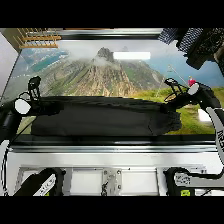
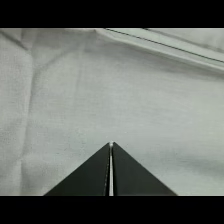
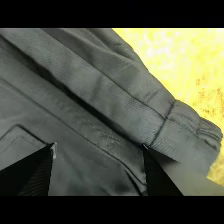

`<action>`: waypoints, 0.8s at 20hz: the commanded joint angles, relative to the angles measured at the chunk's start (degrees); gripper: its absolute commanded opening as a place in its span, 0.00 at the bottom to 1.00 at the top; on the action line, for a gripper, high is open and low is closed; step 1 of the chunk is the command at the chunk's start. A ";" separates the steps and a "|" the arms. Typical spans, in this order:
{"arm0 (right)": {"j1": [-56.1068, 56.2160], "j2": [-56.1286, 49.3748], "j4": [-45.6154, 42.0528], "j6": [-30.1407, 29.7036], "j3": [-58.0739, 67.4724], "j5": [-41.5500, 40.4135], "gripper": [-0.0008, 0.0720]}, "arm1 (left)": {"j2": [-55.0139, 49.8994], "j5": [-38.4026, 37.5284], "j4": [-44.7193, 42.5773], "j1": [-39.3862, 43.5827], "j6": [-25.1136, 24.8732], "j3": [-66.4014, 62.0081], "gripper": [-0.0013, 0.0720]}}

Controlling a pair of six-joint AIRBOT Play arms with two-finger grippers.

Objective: Fold the clothes and pants, and hang the long-sleeved shirts on hangers.

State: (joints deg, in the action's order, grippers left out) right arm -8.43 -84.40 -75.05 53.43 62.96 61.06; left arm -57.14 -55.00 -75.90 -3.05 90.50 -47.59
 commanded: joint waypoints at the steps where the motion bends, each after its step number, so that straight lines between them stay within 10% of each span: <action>1: 0.79 -1.84 -0.28 -0.28 0.13 -0.61 0.81 | 0.04 0.17 0.02 0.33 -0.04 -0.07 0.02; 6: 0.79 -2.38 -0.24 -0.09 0.15 -0.61 0.40 | 0.04 0.15 0.00 0.33 -0.04 -0.07 0.02; 8: 0.79 -1.66 -0.26 -0.04 0.35 -0.63 0.04 | 0.04 0.15 0.00 0.33 -0.04 -0.07 0.02; 16: 0.79 4.96 -0.24 0.15 3.39 -1.75 0.03 | 0.04 0.17 0.00 0.33 -0.04 -0.07 0.02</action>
State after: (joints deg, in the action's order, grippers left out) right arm -7.68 -81.10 -75.29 53.36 65.67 60.58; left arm -57.14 -54.85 -75.90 -2.76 90.48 -47.59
